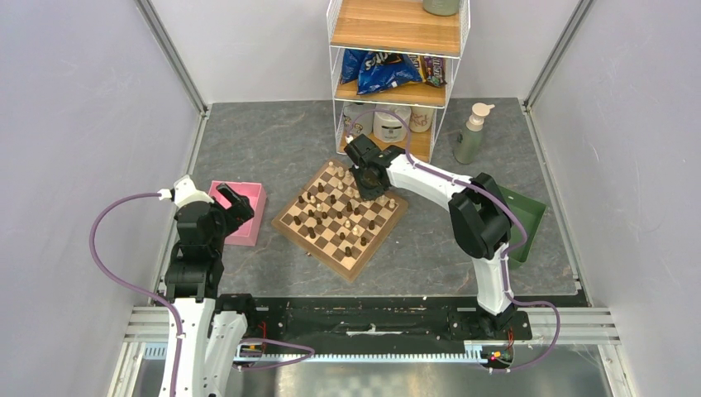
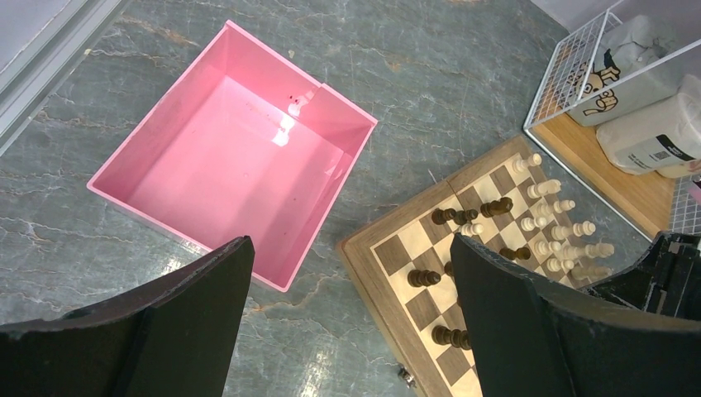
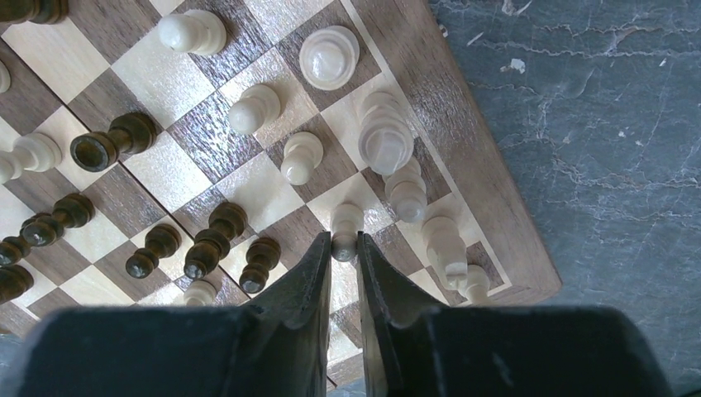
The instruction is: Set up the chess pieces on the board
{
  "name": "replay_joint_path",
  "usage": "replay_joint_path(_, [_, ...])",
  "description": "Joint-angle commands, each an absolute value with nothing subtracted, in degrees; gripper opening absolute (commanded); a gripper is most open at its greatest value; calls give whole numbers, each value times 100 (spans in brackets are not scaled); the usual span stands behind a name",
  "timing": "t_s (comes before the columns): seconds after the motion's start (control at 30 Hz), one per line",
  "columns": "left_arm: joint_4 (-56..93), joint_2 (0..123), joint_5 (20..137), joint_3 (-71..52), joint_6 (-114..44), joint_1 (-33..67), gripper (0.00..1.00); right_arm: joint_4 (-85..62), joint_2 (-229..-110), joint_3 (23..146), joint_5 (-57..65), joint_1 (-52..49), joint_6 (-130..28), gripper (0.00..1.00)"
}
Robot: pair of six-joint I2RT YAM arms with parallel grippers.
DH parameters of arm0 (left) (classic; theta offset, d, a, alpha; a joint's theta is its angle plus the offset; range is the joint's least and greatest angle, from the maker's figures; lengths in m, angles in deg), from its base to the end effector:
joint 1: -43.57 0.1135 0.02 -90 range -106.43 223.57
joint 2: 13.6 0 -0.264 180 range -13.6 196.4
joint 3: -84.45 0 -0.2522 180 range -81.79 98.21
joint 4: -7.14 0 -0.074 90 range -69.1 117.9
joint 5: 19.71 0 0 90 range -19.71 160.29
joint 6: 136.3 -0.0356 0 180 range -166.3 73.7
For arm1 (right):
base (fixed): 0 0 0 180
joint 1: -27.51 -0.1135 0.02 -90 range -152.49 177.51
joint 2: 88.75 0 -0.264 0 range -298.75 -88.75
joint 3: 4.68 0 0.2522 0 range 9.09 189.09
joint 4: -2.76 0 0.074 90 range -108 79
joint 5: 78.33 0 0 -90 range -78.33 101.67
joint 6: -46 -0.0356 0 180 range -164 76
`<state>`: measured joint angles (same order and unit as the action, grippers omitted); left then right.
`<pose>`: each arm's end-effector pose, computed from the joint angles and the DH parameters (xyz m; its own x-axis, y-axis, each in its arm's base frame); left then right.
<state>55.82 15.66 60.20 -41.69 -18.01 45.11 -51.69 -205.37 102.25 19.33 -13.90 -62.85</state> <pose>0.1183 0.0094 0.3030 -0.2708 -0.4741 -0.8378 -0.3574 0.8576 -0.3697 0.3291 0.2839 0.2087 -0.8364 -0.3107 -0.4515 -0.3611 0.9321 0.0274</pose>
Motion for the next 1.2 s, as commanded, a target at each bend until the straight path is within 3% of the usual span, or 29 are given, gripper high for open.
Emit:
replay_joint_path(0.0, [5333,1561,6075,-4167,-1659,4549,96,-5029,-20600,10462,2008,-1375,-6338,25])
replay_joint_path(0.13, [5333,1561,6080,-4169,-1652,4546,96,-5037,-20562,10488,1885,-1379,-6357,32])
replay_joint_path(0.43, [5334,1558,6087,-4171,-1658,4552,96,-5090,-19982,10377,1646,-1413,-6429,37])
replay_joint_path(0.77, [5333,1549,6066,-4162,-1665,4551,96,-5161,-19426,10000,1726,-1808,-6588,39])
replay_joint_path(1.17, [5331,1564,6063,-4162,-1663,4562,96,-5308,-19716,9690,1376,-2198,-6711,38])
